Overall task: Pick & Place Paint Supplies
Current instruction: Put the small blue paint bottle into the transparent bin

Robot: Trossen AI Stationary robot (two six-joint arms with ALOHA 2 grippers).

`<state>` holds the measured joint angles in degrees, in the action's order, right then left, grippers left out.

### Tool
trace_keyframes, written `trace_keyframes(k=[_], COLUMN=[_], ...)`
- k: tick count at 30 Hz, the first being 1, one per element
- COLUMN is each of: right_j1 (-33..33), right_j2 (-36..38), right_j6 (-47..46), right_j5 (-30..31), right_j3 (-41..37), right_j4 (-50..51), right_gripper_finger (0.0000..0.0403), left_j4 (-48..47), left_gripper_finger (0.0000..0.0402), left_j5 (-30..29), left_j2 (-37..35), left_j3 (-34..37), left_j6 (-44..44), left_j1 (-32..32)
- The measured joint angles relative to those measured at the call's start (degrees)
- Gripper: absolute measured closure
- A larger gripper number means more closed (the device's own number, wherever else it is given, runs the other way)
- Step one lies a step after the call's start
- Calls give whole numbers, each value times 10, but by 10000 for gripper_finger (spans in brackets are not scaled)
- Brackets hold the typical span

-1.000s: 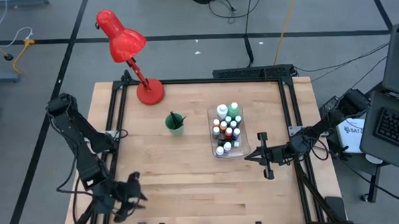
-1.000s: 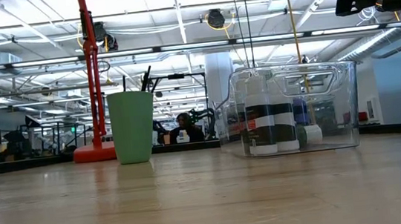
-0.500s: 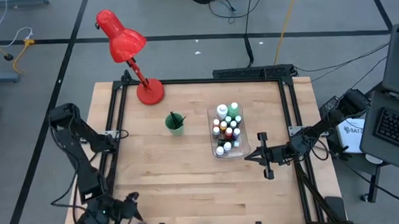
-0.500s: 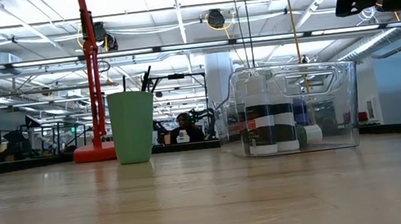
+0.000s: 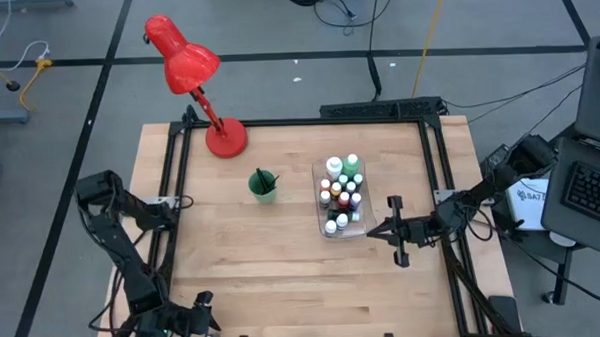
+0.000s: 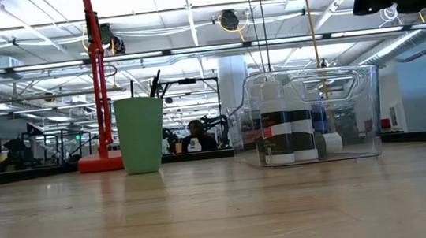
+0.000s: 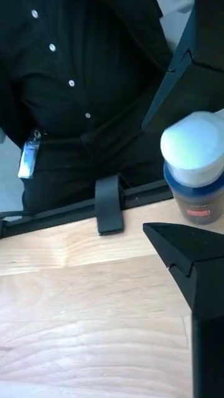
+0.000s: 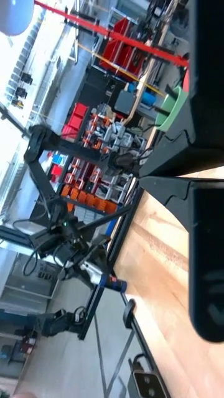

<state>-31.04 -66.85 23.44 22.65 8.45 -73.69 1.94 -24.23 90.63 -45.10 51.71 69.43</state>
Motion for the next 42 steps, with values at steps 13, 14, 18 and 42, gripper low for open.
trace_keyframes(k=[13, 14, 18, 42], right_j1=[11, 11, 11, 11], right_j2=[0, 0, 0, 0], right_j6=[-2, -2, -2, -18], right_j5=[-2, -2, -2, -2], right_j3=[0, 0, 0, 0], right_j4=[2, 2, 2, 5], right_gripper_finger=[399, 399, 399, 399], left_j4=[17, 17, 19, 63], left_gripper_finger=[164, 175, 250, 273], left_j5=[-6, -7, -13, 200], left_j2=[34, 35, 35, -17], left_j3=[0, 0, 0, -107], left_j6=[-38, -46, -86, -337], left_j1=[10, 10, 9, -354])
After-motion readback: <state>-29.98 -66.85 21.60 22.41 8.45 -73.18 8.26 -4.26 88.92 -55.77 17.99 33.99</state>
